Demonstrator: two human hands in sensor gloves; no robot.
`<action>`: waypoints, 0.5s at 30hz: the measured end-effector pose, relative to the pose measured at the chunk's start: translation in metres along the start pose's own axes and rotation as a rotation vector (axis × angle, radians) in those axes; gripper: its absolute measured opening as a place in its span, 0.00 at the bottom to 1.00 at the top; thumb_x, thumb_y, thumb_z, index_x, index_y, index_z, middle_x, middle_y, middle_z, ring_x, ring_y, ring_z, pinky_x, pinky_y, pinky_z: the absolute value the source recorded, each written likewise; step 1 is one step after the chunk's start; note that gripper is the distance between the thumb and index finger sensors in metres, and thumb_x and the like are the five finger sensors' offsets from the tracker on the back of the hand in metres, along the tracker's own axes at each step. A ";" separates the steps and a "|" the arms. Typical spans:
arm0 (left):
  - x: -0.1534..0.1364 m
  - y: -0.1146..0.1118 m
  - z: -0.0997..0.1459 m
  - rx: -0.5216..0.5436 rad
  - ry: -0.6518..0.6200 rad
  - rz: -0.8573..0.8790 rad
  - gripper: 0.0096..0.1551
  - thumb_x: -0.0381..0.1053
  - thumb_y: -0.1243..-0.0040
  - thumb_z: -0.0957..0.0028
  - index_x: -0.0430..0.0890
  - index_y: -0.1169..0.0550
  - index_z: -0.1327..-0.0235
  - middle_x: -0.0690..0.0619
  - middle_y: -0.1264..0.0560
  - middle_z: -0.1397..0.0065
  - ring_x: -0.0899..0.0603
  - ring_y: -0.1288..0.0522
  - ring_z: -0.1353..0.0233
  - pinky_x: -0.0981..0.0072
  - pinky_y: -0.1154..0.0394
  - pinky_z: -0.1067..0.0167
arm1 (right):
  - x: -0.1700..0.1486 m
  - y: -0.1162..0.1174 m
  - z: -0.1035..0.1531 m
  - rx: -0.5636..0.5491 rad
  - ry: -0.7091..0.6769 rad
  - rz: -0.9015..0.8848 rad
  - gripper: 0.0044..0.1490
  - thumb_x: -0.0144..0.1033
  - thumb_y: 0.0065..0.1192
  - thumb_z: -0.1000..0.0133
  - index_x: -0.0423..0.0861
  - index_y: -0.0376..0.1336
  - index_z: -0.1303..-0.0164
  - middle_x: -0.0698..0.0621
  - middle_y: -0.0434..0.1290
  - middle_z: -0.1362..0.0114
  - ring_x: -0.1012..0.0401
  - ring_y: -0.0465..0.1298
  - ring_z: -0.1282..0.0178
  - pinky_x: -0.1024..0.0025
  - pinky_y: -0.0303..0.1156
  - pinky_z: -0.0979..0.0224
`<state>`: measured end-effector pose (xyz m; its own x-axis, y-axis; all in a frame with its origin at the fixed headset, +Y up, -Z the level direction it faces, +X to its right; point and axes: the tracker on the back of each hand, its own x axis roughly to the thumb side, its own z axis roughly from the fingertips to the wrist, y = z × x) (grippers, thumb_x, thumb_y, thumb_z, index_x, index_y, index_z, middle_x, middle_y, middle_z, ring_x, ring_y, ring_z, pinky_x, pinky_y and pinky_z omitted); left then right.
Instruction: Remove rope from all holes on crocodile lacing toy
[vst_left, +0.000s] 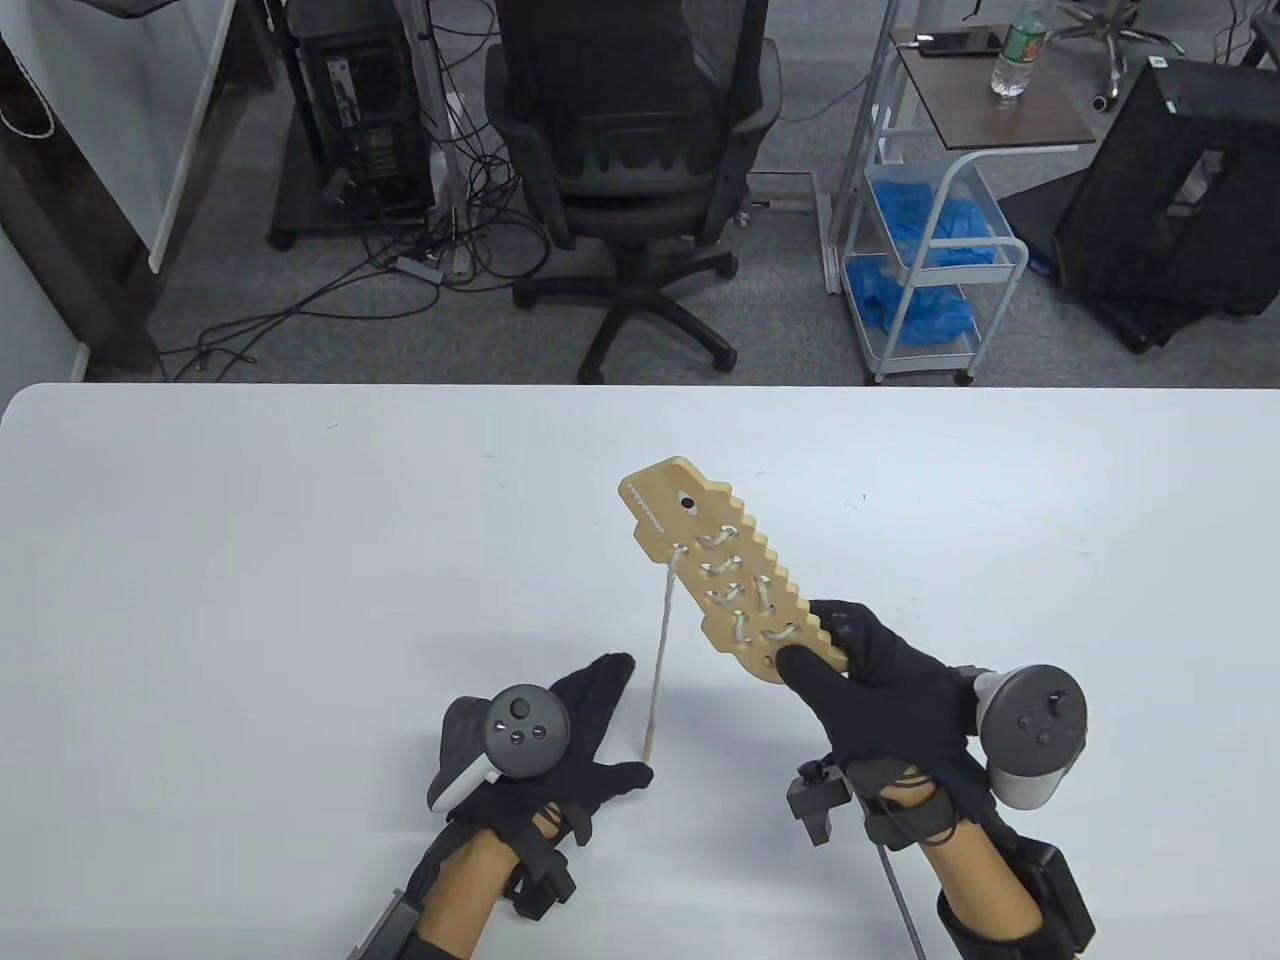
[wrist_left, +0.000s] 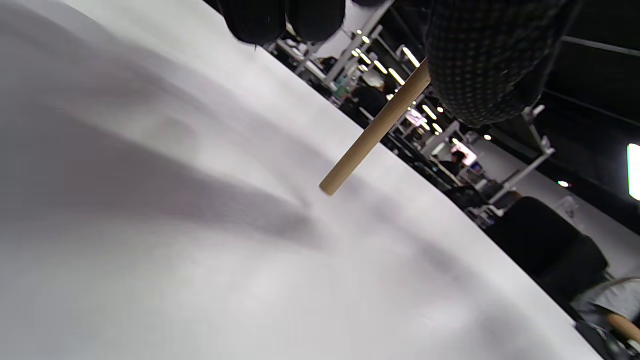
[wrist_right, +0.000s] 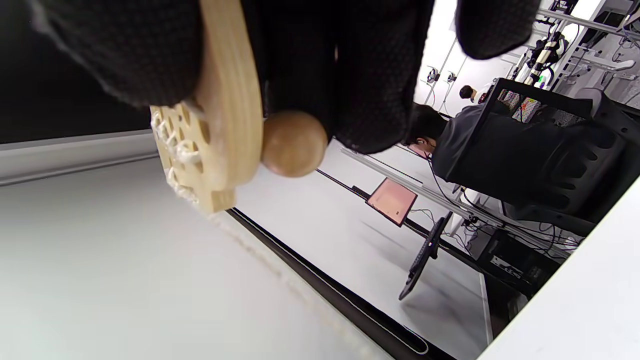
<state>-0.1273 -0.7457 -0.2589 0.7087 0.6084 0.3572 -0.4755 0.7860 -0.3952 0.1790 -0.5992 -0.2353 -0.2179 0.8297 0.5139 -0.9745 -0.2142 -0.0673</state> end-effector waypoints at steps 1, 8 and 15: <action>0.004 0.000 -0.001 -0.014 -0.043 0.002 0.44 0.55 0.28 0.54 0.58 0.31 0.21 0.51 0.24 0.20 0.40 0.29 0.21 0.21 0.43 0.27 | 0.001 -0.001 0.000 -0.003 -0.001 0.001 0.27 0.44 0.72 0.51 0.44 0.68 0.47 0.44 0.81 0.41 0.45 0.81 0.41 0.28 0.62 0.31; 0.015 0.005 0.001 0.043 -0.056 -0.142 0.35 0.54 0.37 0.55 0.52 0.24 0.30 0.55 0.09 0.41 0.48 0.12 0.42 0.34 0.29 0.31 | -0.014 -0.023 0.003 -0.094 0.040 0.030 0.26 0.45 0.70 0.50 0.45 0.68 0.45 0.43 0.80 0.40 0.45 0.81 0.40 0.28 0.61 0.31; -0.008 0.029 0.011 0.216 0.067 -0.205 0.27 0.53 0.48 0.53 0.54 0.27 0.38 0.52 0.15 0.37 0.46 0.14 0.38 0.32 0.32 0.29 | -0.045 -0.035 0.014 -0.202 0.195 0.156 0.27 0.45 0.71 0.51 0.47 0.69 0.45 0.44 0.82 0.42 0.45 0.82 0.42 0.29 0.63 0.32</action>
<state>-0.1522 -0.7267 -0.2642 0.8307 0.4317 0.3517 -0.4139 0.9012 -0.1286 0.2234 -0.6370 -0.2439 -0.3528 0.8821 0.3120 -0.9153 -0.2561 -0.3108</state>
